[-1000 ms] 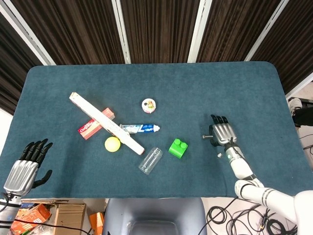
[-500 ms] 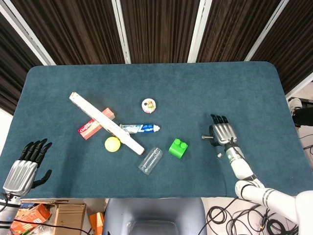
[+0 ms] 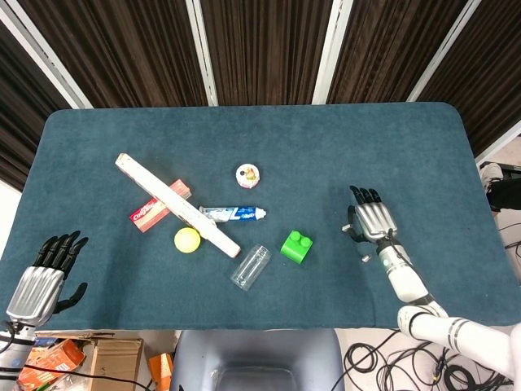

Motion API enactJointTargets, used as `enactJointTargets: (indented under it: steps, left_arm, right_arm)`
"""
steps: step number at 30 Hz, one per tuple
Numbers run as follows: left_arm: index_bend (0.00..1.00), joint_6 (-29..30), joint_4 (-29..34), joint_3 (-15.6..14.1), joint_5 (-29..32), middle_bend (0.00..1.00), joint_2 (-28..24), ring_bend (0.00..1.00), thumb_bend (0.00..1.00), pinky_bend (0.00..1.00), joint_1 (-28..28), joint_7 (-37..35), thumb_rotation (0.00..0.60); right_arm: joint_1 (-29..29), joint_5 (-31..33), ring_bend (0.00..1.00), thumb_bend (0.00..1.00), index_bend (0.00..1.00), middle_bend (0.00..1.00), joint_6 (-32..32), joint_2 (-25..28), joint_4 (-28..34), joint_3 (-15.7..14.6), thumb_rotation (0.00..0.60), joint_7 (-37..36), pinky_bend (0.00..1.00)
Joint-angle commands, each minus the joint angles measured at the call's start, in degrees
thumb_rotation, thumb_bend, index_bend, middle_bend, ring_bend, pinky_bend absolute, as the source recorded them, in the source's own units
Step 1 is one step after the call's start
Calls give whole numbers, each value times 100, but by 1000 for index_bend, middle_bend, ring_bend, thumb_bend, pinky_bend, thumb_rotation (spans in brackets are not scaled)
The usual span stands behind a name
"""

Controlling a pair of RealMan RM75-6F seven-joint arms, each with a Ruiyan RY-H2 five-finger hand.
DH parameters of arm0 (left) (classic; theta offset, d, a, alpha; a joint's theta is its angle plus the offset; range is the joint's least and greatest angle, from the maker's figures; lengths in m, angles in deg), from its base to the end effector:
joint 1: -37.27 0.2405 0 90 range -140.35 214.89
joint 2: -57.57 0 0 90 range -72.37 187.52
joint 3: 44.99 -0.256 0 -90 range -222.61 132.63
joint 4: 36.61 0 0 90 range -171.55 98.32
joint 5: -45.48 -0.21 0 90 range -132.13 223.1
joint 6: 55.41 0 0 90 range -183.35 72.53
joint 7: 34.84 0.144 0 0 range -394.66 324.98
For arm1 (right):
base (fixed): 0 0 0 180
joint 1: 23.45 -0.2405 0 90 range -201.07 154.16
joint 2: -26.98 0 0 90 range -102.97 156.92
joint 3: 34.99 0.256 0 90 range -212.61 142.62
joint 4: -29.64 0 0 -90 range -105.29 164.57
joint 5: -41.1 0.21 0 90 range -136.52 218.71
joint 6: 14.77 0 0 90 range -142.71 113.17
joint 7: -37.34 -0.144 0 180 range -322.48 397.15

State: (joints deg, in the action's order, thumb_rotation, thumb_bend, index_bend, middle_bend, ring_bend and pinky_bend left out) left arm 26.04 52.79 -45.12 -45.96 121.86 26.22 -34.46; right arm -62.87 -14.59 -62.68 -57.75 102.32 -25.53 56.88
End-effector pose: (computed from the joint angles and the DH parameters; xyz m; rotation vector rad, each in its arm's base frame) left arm -0.2969 0.2025 0.1422 -1.6062 -0.8281 -0.9109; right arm -0.2456 -0.3730 0.0223 1.7154 -0.9892 0.6188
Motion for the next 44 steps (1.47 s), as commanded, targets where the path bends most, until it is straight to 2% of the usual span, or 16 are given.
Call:
enactJointTargets:
  steps: [1,8,16,21,23,27,29,30,31,33,37,44]
  left_arm:
    - [0,-4,-1,4,10,0,-3,0,347,65,-1,-8,600]
    - [0,-6,-4,7,24,0,-12,0,348,65,0,-33,600]
    - [0,-7,-14,27,68,0,-29,0,347,55,3,-94,600]
    - [0,15,-9,14,33,0,-37,0,348,56,10,-106,600]
    - [0,44,-14,20,40,0,-63,0,347,56,24,-179,600]
    - [0,57,-21,28,64,0,-83,0,347,56,35,-239,600]
    - [0,121,-32,63,131,0,-113,0,347,57,77,-300,600]
    - [0,163,-38,69,119,0,-120,0,349,56,91,-327,600]
    - [0,285,-56,63,-6,0,-120,0,349,56,107,-388,600]
    - [0,458,-127,-13,-299,0,-58,0,353,56,130,-369,600]
    - [0,406,-151,-38,-352,0,12,0,353,56,100,-258,600]
    - [0,310,-79,-22,-306,0,44,0,353,57,60,-100,600]
  right_arm:
    - [-25,27,0,326,585,0,19,-29,-26,0,600,26,0]
    - [-81,108,0,326,548,0,63,-107,-86,5,600,59,0]
    - [-52,86,0,326,397,0,-17,-45,26,-26,600,59,0]
    - [95,-142,0,326,318,2,-258,150,339,-89,600,-48,0]
    - [323,-349,0,326,273,4,-651,440,801,-156,600,-101,0]
    - [516,-497,0,324,115,1,-945,683,1209,-244,600,-92,0]
    - [1039,-893,0,319,7,0,-1673,1263,2145,-580,600,0,0]
    - [1287,-1119,0,315,0,0,-2007,1514,2528,-770,600,52,0]
    - [1764,-1551,0,315,0,0,-2681,1862,2986,-1142,600,219,0]
    - [2509,-2347,0,315,0,0,-3843,2113,3229,-1589,600,274,0]
    - [2853,-2703,0,314,0,0,-4295,2092,3081,-1608,600,-16,0]
    - [2971,-2678,0,315,0,0,-4167,2266,3049,-1465,600,-357,0]
